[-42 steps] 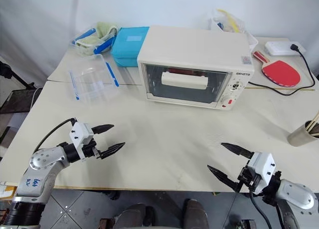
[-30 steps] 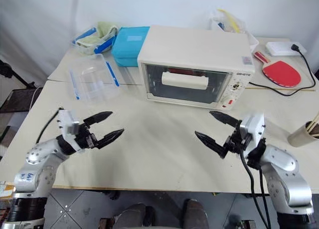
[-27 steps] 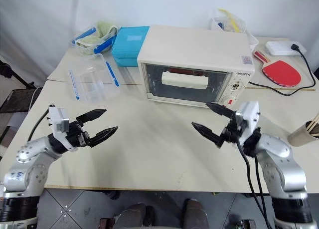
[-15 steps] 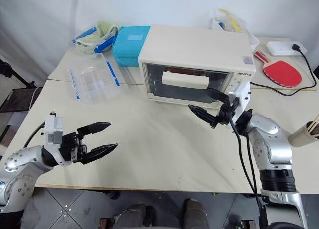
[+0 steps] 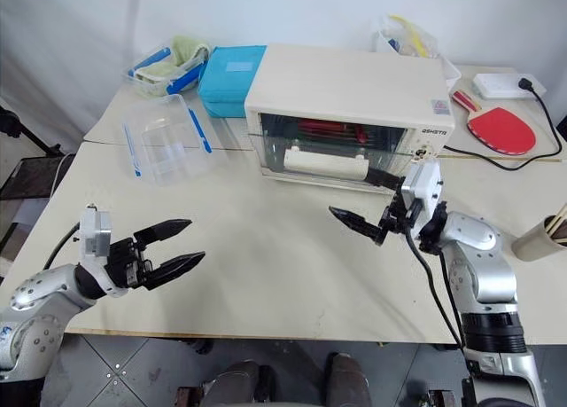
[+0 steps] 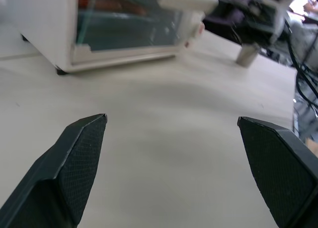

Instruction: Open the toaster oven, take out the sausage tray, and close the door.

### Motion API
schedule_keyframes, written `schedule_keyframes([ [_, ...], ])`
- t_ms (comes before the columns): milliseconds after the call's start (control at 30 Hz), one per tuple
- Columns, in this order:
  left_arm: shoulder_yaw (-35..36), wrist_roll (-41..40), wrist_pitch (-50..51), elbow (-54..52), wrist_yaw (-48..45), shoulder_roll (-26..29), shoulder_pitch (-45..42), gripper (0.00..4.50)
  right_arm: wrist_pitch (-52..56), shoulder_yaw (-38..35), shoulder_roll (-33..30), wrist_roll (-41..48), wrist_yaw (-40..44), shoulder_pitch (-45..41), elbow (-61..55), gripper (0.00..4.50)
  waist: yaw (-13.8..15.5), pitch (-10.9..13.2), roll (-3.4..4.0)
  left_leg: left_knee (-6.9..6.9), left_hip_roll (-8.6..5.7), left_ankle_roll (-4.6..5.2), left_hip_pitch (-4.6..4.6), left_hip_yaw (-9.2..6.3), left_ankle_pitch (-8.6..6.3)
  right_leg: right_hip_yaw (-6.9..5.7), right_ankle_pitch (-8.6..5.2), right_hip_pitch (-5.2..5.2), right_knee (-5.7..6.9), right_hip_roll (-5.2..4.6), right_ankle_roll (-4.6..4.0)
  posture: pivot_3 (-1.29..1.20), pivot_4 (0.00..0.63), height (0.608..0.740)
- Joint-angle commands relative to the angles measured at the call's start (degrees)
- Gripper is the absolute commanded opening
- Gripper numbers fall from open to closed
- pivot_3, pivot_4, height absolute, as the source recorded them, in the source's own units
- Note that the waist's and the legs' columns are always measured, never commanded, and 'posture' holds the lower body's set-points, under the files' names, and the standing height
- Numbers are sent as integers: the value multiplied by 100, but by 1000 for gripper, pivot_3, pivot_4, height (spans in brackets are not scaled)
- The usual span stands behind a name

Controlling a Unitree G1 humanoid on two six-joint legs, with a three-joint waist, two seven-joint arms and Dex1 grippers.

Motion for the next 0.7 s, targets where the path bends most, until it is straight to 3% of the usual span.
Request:
schedule_keyframes([
  [33,37,-89,-37,376,88,-120,-563,4077,-516,19,-189,-177,334,182,-331,4500,11,0,0,0,0,0,1,0,0,0,0,0,0,0,0,0,150,740],
  [200,-523,727,-628,1518,267,-556,-1870,2632,-906,58,-192,-426,416,212,-86,4500,17,0,0,4,-7,1,-1,-1,0,-6,2,3,1,1,3,0,150,740],
  [467,-1292,1817,-1605,3471,647,-1700,-3840,137,-1194,146,-155,-552,430,113,124,4500,19,4,-8,18,-6,2,-10,-2,1,-21,2,4,1,8,5,0,150,740],
  [700,-1345,2060,-2094,4114,618,-2142,-4287,31,-1292,168,-185,-631,380,257,8,4500,19,6,-11,17,0,2,-11,-1,1,-41,2,3,-2,9,5,0,150,740],
])
